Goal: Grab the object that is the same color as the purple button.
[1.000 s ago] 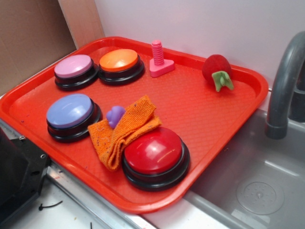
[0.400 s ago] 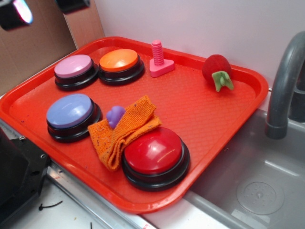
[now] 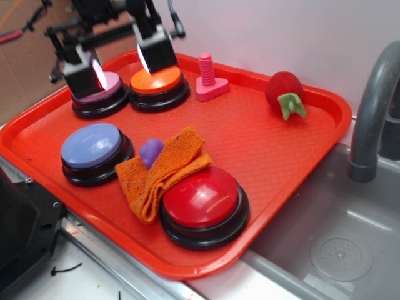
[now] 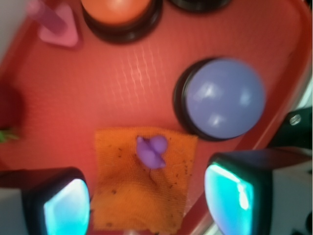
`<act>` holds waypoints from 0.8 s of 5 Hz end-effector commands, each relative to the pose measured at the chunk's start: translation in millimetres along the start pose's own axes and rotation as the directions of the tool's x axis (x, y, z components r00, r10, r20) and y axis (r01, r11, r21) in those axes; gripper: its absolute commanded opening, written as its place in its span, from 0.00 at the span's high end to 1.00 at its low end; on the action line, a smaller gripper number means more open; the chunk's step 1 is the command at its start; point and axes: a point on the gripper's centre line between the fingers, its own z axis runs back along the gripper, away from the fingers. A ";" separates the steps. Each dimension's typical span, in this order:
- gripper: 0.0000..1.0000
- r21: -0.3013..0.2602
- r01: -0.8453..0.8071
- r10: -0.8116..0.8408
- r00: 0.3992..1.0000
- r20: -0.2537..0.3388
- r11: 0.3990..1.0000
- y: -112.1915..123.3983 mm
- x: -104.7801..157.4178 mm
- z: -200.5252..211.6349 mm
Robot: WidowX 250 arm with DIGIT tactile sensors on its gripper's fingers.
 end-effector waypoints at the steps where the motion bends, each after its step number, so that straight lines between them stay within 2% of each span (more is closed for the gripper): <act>1: 0.00 0.012 -0.029 0.029 0.999 -0.012 1.000 -1.5 -0.1 -37.7; 2: 0.00 0.040 -0.022 0.021 1.000 0.014 0.999 -0.1 -3.4 -57.2; 3: 0.00 0.057 -0.011 0.010 1.000 0.016 0.998 0.0 -6.5 -74.8; 4: 0.04 0.054 -0.003 0.001 0.999 0.033 0.999 -1.5 -8.8 -84.2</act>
